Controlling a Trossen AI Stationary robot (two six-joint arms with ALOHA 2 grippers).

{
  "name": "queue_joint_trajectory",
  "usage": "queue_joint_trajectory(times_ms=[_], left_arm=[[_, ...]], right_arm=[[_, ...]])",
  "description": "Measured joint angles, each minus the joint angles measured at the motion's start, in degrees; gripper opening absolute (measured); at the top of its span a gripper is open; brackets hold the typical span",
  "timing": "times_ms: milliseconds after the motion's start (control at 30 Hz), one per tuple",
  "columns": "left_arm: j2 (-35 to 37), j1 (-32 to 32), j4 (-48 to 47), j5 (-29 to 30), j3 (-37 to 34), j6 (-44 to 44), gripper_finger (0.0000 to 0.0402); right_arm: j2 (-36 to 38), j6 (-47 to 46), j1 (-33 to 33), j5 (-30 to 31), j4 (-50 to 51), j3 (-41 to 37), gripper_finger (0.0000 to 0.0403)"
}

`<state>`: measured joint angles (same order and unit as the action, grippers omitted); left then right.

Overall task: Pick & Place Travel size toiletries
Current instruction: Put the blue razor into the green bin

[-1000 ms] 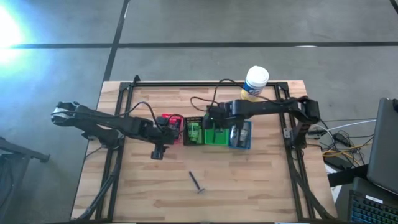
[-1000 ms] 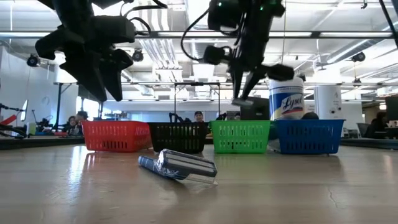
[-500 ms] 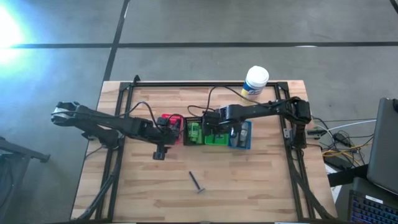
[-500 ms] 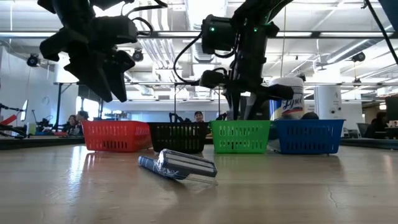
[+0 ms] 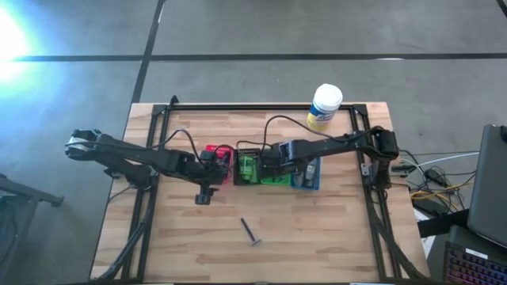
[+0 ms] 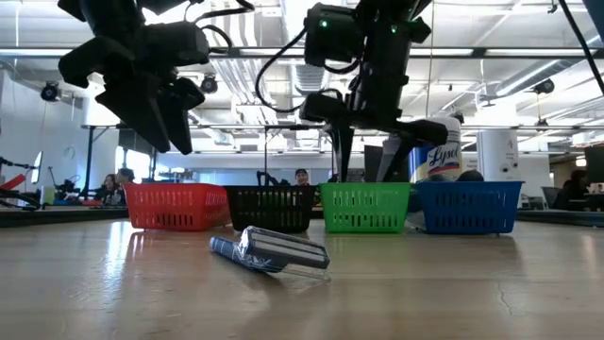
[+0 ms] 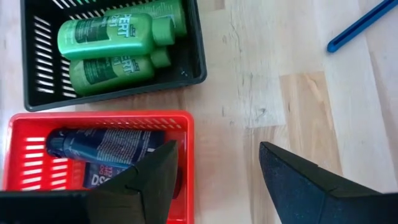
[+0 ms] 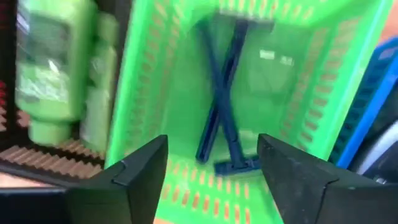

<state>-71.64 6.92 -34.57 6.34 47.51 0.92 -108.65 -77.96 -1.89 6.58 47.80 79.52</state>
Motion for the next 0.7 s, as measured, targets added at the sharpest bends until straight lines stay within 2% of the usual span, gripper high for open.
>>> queue_joint_trajectory(times_ms=[100, 300, 433, 533, 700], left_arm=[[0.0, 0.0, 0.0, -0.7, 0.0, -1.1, 0.0229], [0.7, 0.1, -1.4, -4.6, 0.0, -2.5, 0.0229], [2.3, 0.7, -5.1, -6.8, 0.0, -0.2, 0.0229], [4.0, 1.2, -8.5, -6.9, 0.0, 1.2, 0.0229], [7.7, 1.2, -8.9, -6.8, -2.1, 2.0, 0.0229]], right_arm=[[0.2, -0.3, 0.8, 3.9, -0.1, 1.2, 0.0258], [0.1, 3.8, 2.5, 4.2, -0.2, 4.6, 0.0280], [0.2, 5.4, 7.3, 1.9, -0.7, 7.0, 0.0289], [-0.2, 2.7, 11.7, 0.9, -2.2, 7.6, 0.0294], [-2.2, -1.8, 17.1, 0.9, -6.0, 7.7, 0.0292]])
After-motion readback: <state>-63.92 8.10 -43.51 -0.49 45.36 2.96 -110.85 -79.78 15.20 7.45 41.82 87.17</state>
